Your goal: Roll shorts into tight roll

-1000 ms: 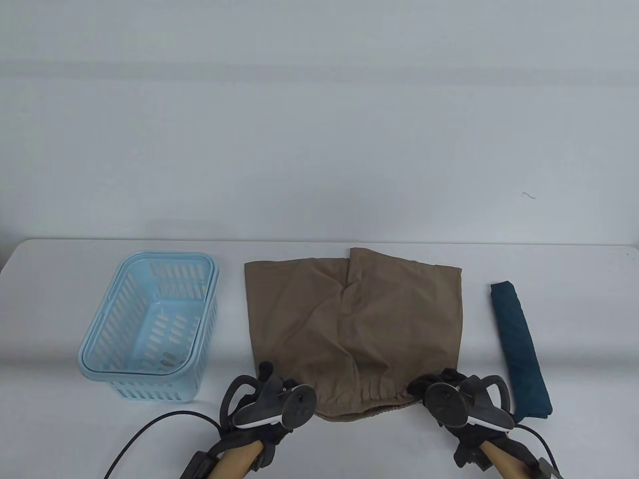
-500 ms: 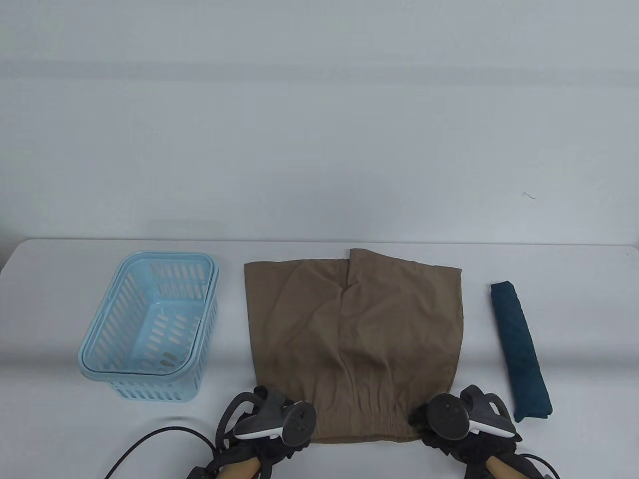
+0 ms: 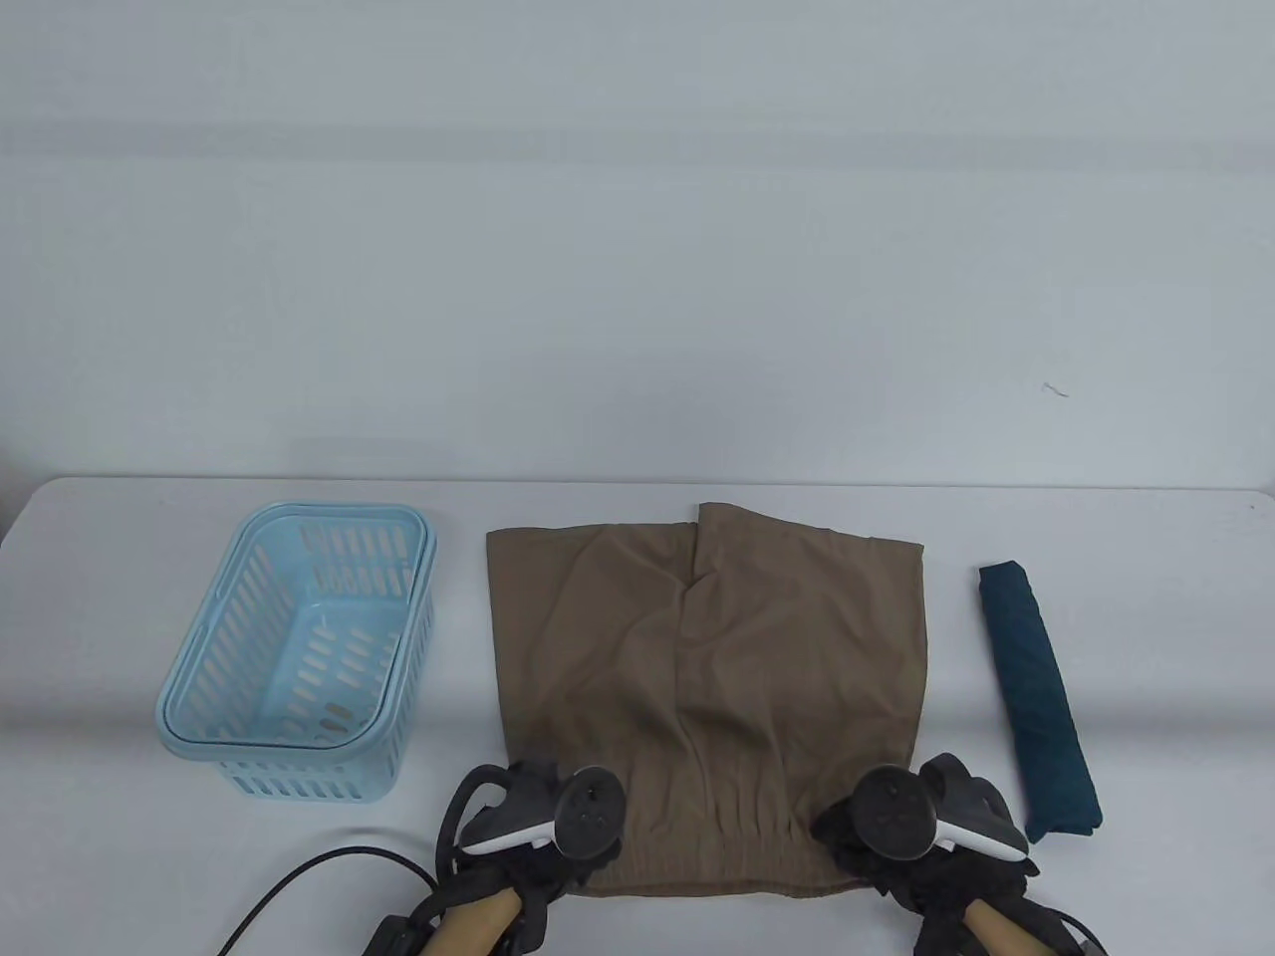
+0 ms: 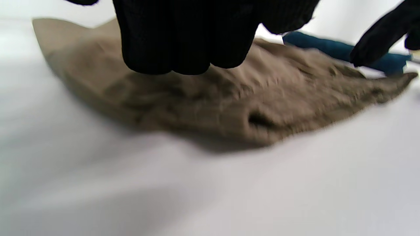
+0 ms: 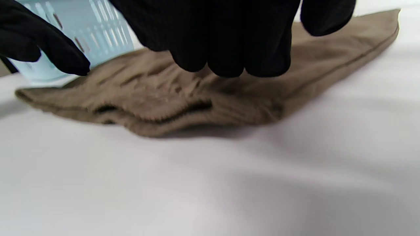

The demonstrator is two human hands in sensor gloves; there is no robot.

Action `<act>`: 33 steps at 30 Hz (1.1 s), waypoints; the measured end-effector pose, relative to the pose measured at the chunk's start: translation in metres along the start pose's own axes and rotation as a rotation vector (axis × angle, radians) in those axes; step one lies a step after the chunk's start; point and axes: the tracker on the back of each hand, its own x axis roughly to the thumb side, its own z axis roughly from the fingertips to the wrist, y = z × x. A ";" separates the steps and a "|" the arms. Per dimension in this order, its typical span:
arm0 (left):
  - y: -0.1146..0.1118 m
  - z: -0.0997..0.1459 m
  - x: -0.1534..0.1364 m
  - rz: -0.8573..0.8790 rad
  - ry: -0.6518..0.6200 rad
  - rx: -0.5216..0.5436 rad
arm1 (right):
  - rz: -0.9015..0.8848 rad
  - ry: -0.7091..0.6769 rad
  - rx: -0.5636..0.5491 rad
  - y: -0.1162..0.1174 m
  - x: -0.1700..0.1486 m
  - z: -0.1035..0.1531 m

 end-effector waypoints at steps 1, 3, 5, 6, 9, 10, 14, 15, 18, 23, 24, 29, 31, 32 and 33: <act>0.008 -0.005 -0.001 0.005 0.007 0.026 | -0.021 -0.004 -0.017 -0.003 0.004 -0.001; 0.019 -0.016 -0.003 0.004 0.028 0.050 | -0.056 -0.013 -0.046 -0.007 0.015 -0.004; 0.031 -0.033 -0.003 0.008 0.044 0.070 | -0.067 -0.025 -0.049 -0.007 0.027 -0.008; 0.035 -0.040 -0.003 0.011 0.050 0.080 | -0.066 -0.030 -0.042 -0.005 0.032 -0.011; 0.052 -0.075 -0.002 0.044 0.080 0.095 | -0.045 -0.054 0.012 0.003 0.055 -0.022; 0.057 -0.088 -0.001 0.053 0.091 0.092 | -0.039 -0.065 0.031 0.006 0.062 -0.026; 0.065 -0.132 0.003 0.048 0.121 0.035 | -0.019 -0.069 0.078 0.016 0.080 -0.041; 0.065 -0.144 0.004 0.040 0.127 0.010 | -0.022 -0.068 0.092 0.019 0.084 -0.045; 0.059 -0.171 0.004 0.038 0.152 -0.050 | -0.040 -0.027 0.103 0.026 0.089 -0.054; 0.037 -0.203 -0.002 0.120 0.175 -0.137 | -0.017 0.017 0.084 0.036 0.097 -0.061; 0.031 -0.208 -0.003 0.144 0.173 -0.163 | -0.019 0.020 0.103 0.040 0.098 -0.064; 0.003 -0.221 -0.004 0.122 0.183 -0.291 | 0.041 0.036 0.150 0.055 0.103 -0.070; -0.004 -0.222 -0.004 0.108 0.179 -0.318 | 0.065 0.037 0.154 0.057 0.105 -0.069; -0.005 -0.221 -0.004 0.116 0.180 -0.302 | 0.076 0.040 0.150 0.058 0.106 -0.070; -0.005 -0.221 -0.004 0.117 0.181 -0.294 | 0.078 0.043 0.145 0.059 0.106 -0.070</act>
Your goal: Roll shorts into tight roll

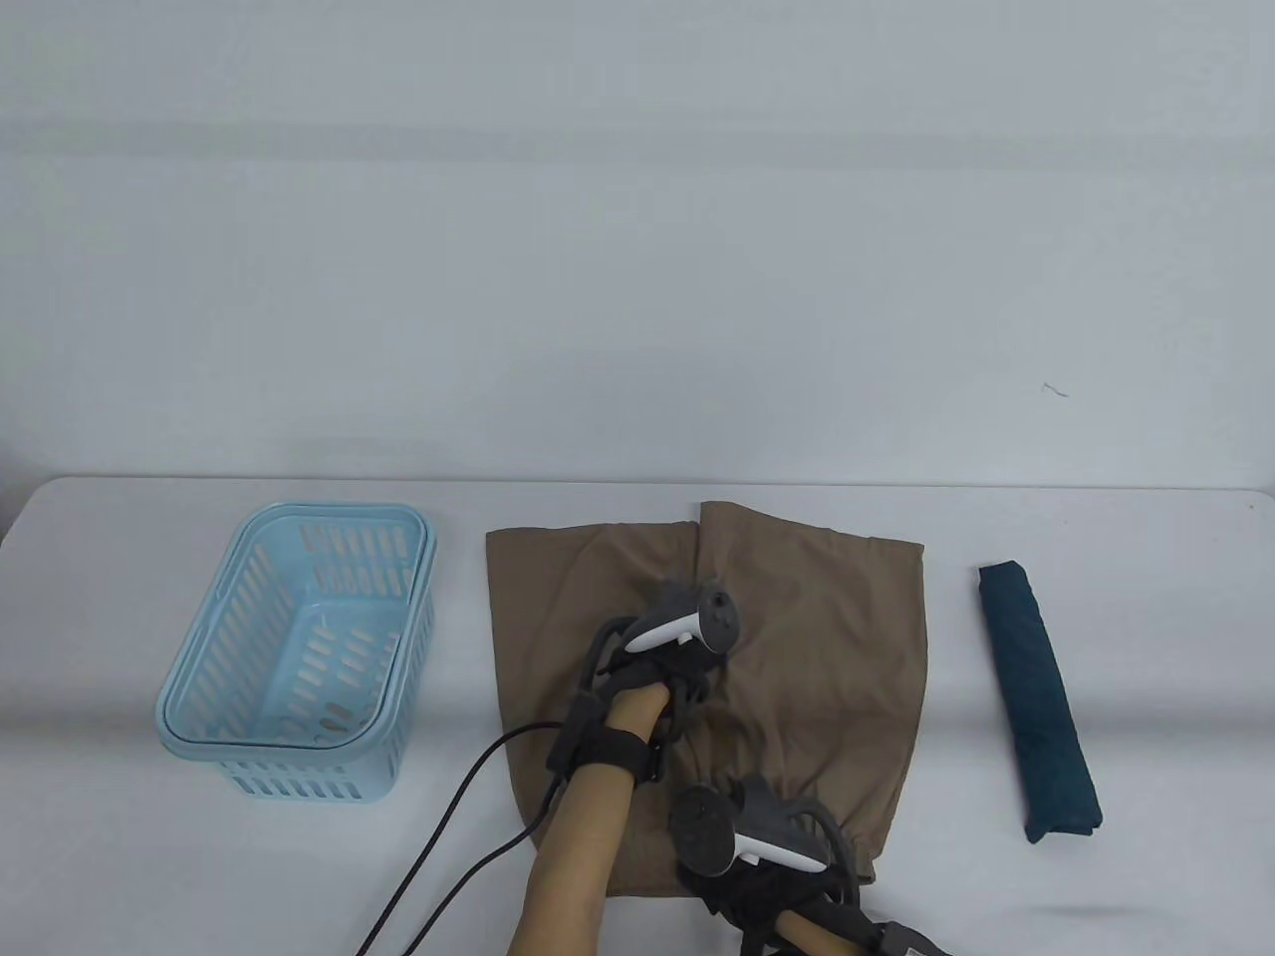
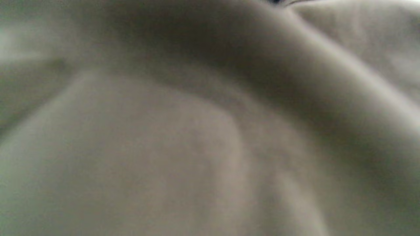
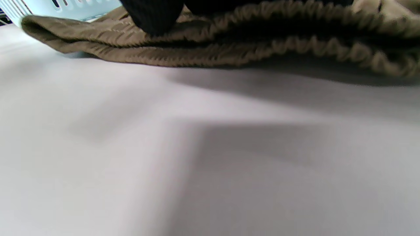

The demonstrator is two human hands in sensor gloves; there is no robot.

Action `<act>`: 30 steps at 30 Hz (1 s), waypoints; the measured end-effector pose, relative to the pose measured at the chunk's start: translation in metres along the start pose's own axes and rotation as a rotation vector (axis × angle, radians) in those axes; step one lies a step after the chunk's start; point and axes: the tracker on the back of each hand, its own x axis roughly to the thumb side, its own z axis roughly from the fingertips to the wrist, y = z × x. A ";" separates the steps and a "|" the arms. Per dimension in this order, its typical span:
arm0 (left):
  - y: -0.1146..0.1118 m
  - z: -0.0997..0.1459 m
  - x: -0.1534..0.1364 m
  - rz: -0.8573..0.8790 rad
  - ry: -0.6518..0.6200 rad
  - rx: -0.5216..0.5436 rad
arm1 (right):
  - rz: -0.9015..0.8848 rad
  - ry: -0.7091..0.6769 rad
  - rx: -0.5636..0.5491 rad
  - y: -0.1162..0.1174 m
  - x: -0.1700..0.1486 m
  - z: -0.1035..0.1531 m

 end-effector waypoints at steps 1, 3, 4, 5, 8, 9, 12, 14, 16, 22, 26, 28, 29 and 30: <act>0.000 0.000 0.000 -0.010 0.004 -0.008 | -0.004 0.001 -0.005 0.000 0.000 0.000; 0.000 0.000 0.002 -0.046 0.014 -0.012 | -0.007 0.000 -0.010 0.001 0.000 -0.001; 0.000 0.000 0.003 -0.055 0.020 -0.010 | -0.007 -0.002 -0.014 0.001 -0.001 0.000; 0.000 0.000 0.003 -0.057 0.024 -0.010 | -0.008 -0.003 -0.017 0.001 -0.002 0.000; 0.000 0.000 0.005 -0.070 0.039 -0.014 | -0.015 -0.005 -0.025 0.001 -0.005 0.003; 0.000 0.000 0.006 -0.077 0.044 -0.012 | -0.017 -0.004 -0.027 0.001 -0.006 0.004; -0.002 0.001 0.009 -0.108 0.055 0.000 | -0.023 -0.002 -0.027 0.001 -0.010 0.006; -0.003 0.001 0.011 -0.138 0.067 0.009 | -0.028 0.001 -0.026 0.000 -0.014 0.008; -0.004 0.002 0.013 -0.160 0.076 0.015 | -0.029 0.005 -0.025 0.000 -0.018 0.010; -0.008 0.004 0.018 -0.228 0.109 0.044 | -0.038 0.035 -0.019 -0.001 -0.033 0.018; -0.010 0.007 0.022 -0.283 0.127 0.083 | -0.056 0.058 -0.010 -0.002 -0.041 0.021; -0.011 0.009 0.023 -0.306 0.130 0.107 | -0.066 0.071 0.000 -0.003 -0.046 0.022; -0.011 0.010 0.024 -0.325 0.128 0.113 | -0.072 0.078 0.005 -0.003 -0.048 0.023; -0.012 0.010 0.025 -0.342 0.131 0.114 | -0.077 0.086 0.008 -0.003 -0.050 0.024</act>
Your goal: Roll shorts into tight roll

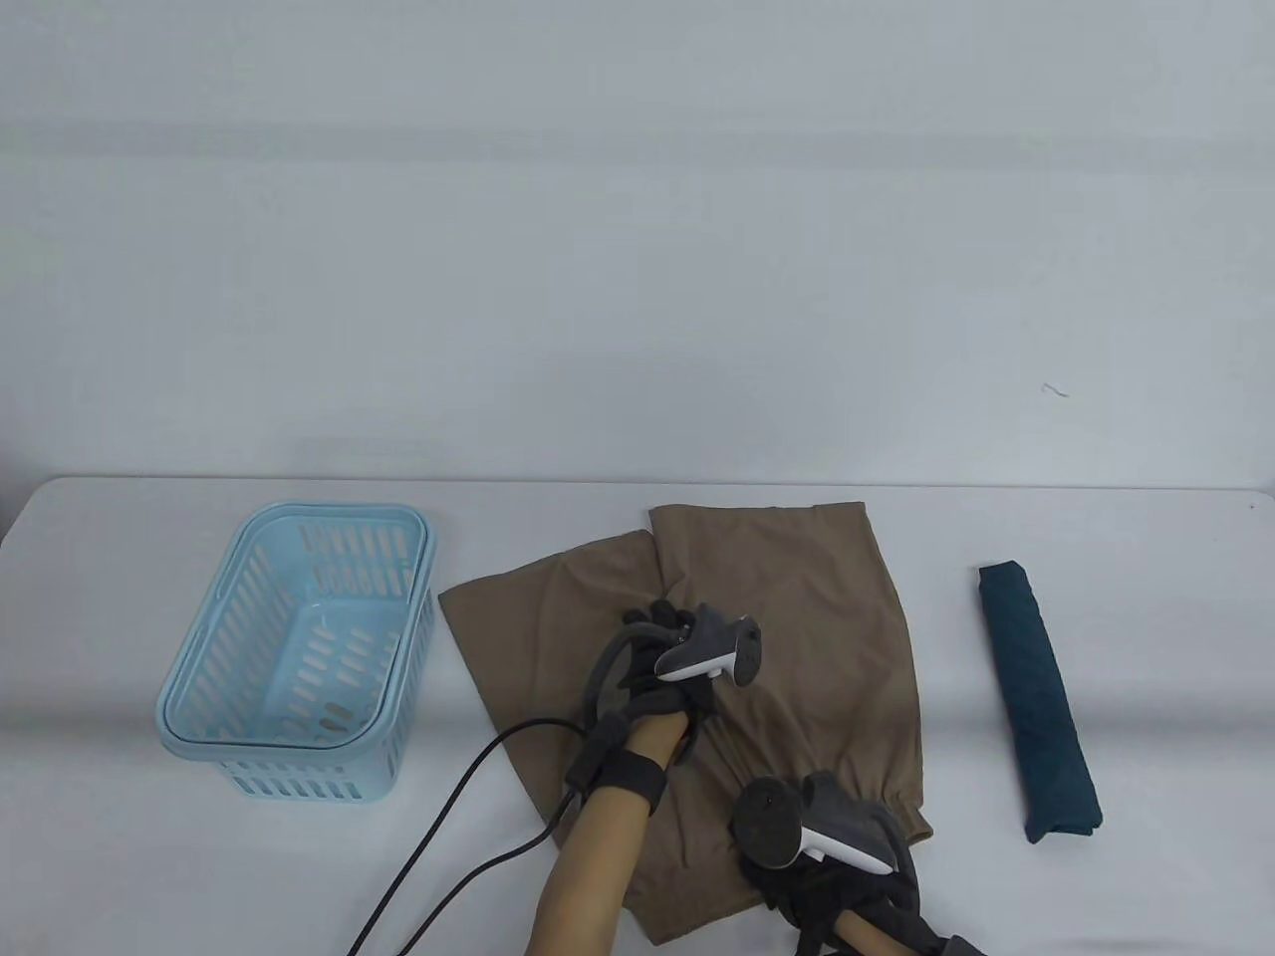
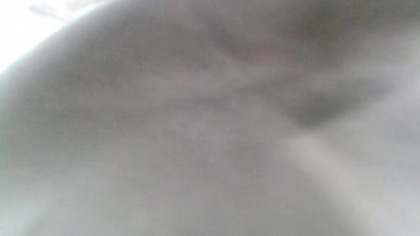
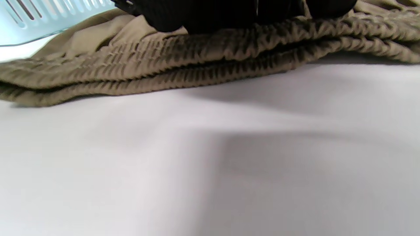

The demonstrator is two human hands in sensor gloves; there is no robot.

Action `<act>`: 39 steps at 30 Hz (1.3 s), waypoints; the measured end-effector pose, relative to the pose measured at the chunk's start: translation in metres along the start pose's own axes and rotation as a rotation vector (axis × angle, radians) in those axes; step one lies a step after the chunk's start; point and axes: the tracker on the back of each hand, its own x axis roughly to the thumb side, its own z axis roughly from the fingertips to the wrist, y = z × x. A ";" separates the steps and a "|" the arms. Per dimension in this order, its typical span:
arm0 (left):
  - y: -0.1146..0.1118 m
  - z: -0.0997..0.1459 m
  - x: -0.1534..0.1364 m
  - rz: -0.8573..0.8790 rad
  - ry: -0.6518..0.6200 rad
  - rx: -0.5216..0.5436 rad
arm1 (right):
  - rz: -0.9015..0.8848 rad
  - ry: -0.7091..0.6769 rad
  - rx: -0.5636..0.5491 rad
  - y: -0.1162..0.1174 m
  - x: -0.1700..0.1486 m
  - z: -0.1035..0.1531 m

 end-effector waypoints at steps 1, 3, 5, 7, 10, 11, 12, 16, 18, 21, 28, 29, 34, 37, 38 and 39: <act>0.000 0.001 0.001 -0.008 0.000 0.003 | -0.003 0.006 0.003 0.000 -0.002 0.000; 0.000 0.002 0.001 -0.009 0.001 0.001 | -0.009 0.022 0.011 -0.002 -0.005 0.001; -0.001 0.003 0.001 0.000 0.001 0.001 | -0.015 0.031 0.021 -0.003 -0.007 0.001; -0.002 0.005 -0.001 0.010 0.001 0.002 | -0.020 0.047 0.030 -0.005 -0.009 0.001; -0.004 0.007 -0.005 0.038 0.004 -0.005 | -0.014 0.074 0.037 -0.007 -0.012 0.001; -0.004 0.008 -0.005 0.050 0.008 -0.003 | -0.010 0.081 0.038 -0.007 -0.013 0.001; -0.004 0.008 -0.006 0.052 0.011 0.003 | -0.008 0.092 0.040 -0.008 -0.014 0.001; -0.006 0.012 -0.007 0.032 0.023 0.000 | -0.005 0.129 0.048 -0.010 -0.017 0.001; -0.006 0.014 -0.007 0.016 0.029 -0.011 | -0.011 0.145 0.053 -0.012 -0.019 0.000; -0.008 0.017 -0.008 -0.014 0.030 -0.019 | -0.030 0.170 0.063 -0.016 -0.023 -0.002; -0.013 0.021 -0.007 -0.008 0.016 0.012 | -0.008 0.236 0.064 -0.021 -0.026 -0.007; -0.013 0.021 -0.007 -0.007 0.017 0.011 | 0.002 0.244 0.066 -0.021 -0.026 -0.007; -0.015 0.019 -0.009 0.022 0.021 0.003 | 0.048 0.291 0.057 -0.022 -0.030 -0.012; -0.015 0.021 -0.010 0.016 0.024 -0.001 | 0.068 0.320 0.057 -0.023 -0.033 -0.016; -0.016 0.022 -0.011 0.005 0.025 -0.008 | 0.076 0.330 0.058 -0.024 -0.035 -0.018; -0.016 0.023 -0.011 -0.004 0.026 -0.009 | 0.086 0.343 0.056 -0.024 -0.037 -0.020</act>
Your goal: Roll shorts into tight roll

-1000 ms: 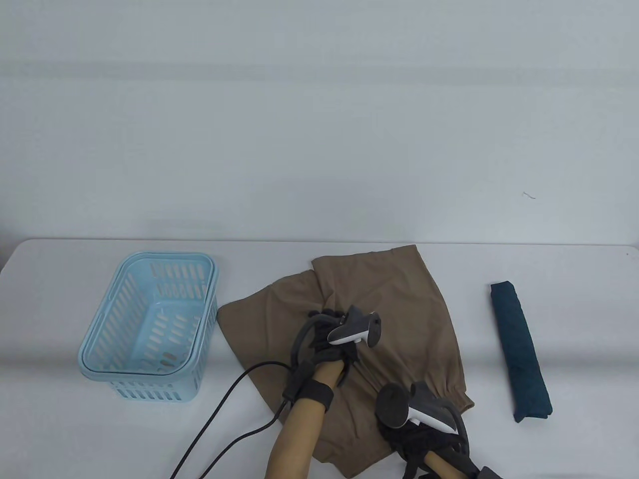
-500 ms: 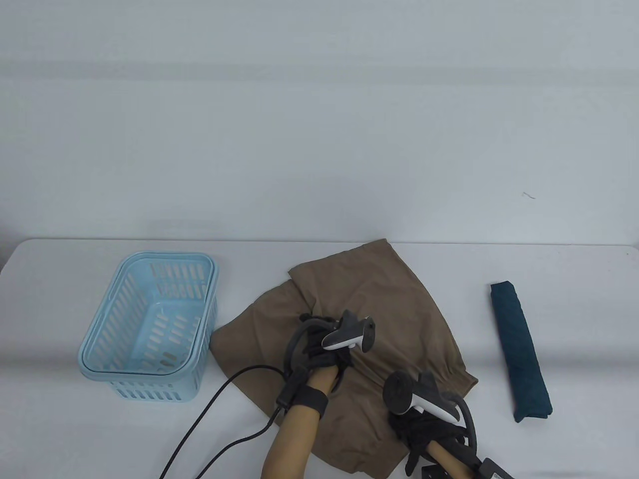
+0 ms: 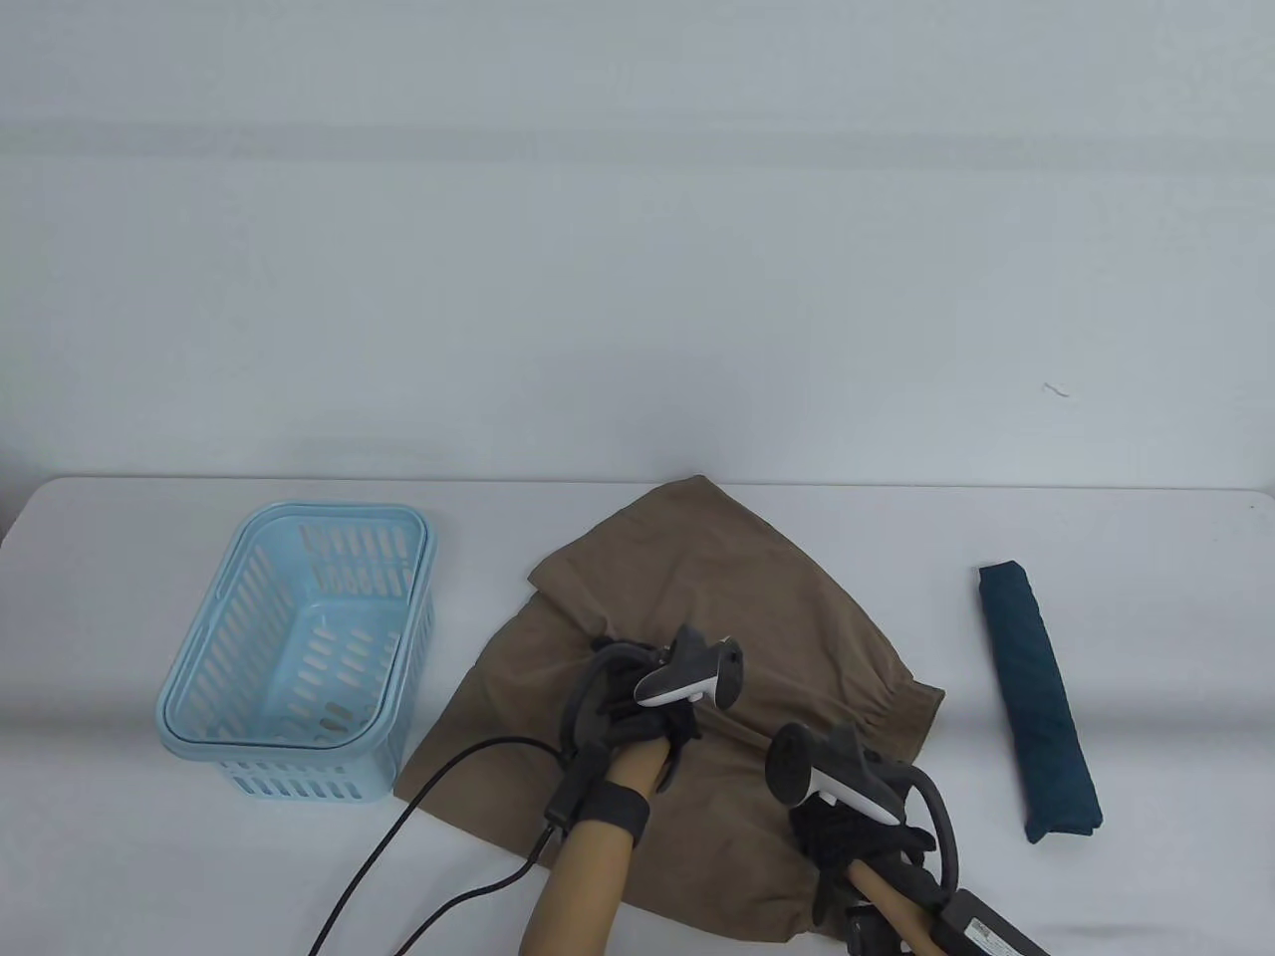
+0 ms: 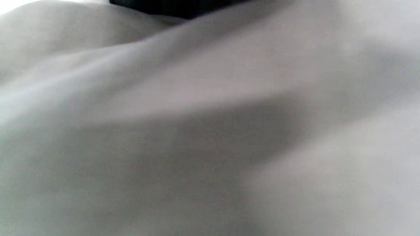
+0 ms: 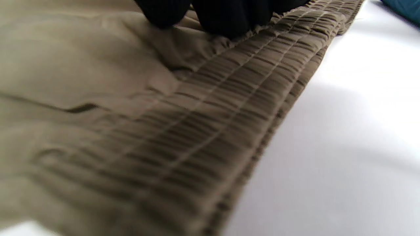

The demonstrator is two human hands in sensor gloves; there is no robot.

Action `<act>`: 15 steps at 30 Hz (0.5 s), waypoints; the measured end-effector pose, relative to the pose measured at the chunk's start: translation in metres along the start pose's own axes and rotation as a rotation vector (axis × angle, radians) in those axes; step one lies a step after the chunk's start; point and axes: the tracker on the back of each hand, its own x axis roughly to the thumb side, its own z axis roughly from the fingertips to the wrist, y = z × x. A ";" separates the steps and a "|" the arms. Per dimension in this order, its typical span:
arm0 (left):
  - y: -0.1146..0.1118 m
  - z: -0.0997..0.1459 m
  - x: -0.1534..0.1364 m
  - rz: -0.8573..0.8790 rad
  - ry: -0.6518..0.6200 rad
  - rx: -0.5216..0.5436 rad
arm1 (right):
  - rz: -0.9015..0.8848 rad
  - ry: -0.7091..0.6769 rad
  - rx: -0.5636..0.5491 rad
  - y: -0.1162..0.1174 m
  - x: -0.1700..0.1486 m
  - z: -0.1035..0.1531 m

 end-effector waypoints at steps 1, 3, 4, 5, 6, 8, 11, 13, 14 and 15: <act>0.000 0.000 0.000 -0.002 0.000 -0.001 | 0.006 0.008 0.000 0.000 -0.001 -0.002; -0.002 0.001 -0.001 -0.002 0.001 -0.001 | 0.007 0.027 0.002 -0.002 -0.004 -0.007; -0.003 0.002 -0.002 0.001 0.001 0.000 | 0.003 0.037 0.001 -0.003 -0.005 -0.010; -0.003 0.003 -0.003 0.002 0.002 -0.001 | 0.000 0.043 0.003 -0.004 -0.007 -0.012; -0.004 0.004 -0.003 0.003 0.002 -0.001 | -0.006 0.052 0.004 -0.005 -0.008 -0.015; -0.005 0.005 -0.004 0.000 0.001 0.000 | -0.023 0.068 0.007 -0.008 -0.012 -0.020; -0.007 0.007 -0.005 -0.003 -0.001 0.008 | -0.057 0.093 0.018 -0.013 -0.018 -0.030; -0.008 0.008 -0.007 0.017 0.002 0.013 | -0.088 0.107 0.020 -0.017 -0.021 -0.036; -0.009 0.009 -0.008 0.021 0.003 0.016 | -0.097 0.111 0.022 -0.018 -0.023 -0.038; -0.009 0.009 -0.008 0.027 0.005 0.022 | -0.113 0.118 0.024 -0.020 -0.024 -0.041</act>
